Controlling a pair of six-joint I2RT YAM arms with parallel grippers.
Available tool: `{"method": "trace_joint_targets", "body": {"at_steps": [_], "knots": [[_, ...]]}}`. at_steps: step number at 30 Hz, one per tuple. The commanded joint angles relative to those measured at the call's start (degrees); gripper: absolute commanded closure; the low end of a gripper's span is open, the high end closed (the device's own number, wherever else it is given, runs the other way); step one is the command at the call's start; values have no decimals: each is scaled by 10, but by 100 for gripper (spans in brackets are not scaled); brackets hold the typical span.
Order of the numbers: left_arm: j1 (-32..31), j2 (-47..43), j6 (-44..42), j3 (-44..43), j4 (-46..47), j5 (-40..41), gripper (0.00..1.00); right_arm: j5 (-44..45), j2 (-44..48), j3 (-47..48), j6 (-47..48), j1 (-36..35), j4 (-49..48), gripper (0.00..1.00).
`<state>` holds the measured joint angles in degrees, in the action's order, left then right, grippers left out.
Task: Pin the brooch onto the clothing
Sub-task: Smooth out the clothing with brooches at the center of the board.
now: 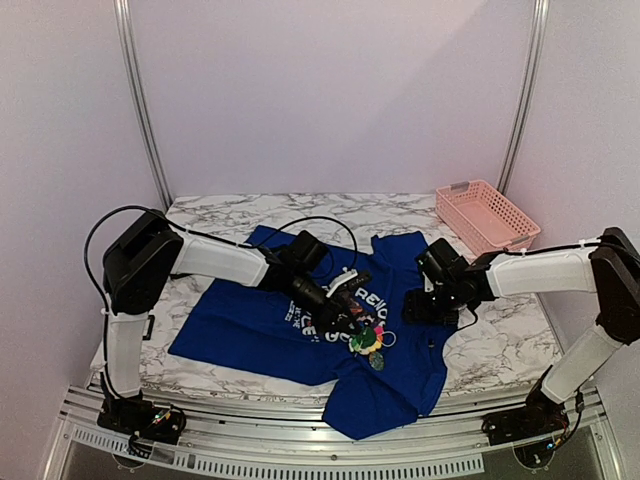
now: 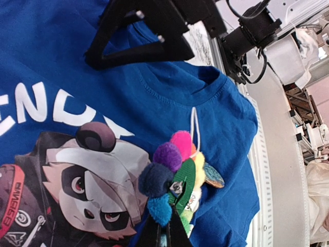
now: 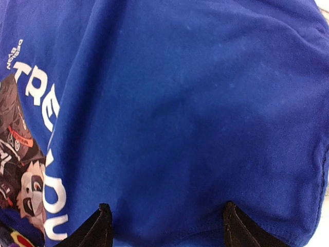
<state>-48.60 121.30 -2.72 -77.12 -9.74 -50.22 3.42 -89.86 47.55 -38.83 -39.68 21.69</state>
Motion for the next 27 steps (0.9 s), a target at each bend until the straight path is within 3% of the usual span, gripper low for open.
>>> {"method": "trace_joint_targets", "body": {"at_steps": [1, 3, 5, 7, 8, 14, 21, 27], "knots": [[2, -19, 1, -6, -10, 5, 100, 49, -88, 7, -46, -23, 71, 30], [2, -17, 0, -12, -20, 3, 100, 58, -114, 14, -48, -22, 61, 45], [2, -16, -2, -15, -26, 2, 100, 65, -138, 30, -37, -12, 48, 77], [1, -16, -4, -16, -29, 8, 100, 65, -163, 50, -19, 0, 30, 97], [1, -16, -7, -16, -33, 12, 100, 64, -174, 60, -12, 7, 18, 100], [-1, -7, -45, -12, -45, 38, 100, 39, -204, 106, 48, 48, -26, 100], [-8, 8, 4, -25, 19, 73, 100, 12, -220, 160, 86, 68, -37, 100], [-10, 21, -9, -46, -2, 89, 100, -21, -231, 178, 85, 90, -68, 100]]}}
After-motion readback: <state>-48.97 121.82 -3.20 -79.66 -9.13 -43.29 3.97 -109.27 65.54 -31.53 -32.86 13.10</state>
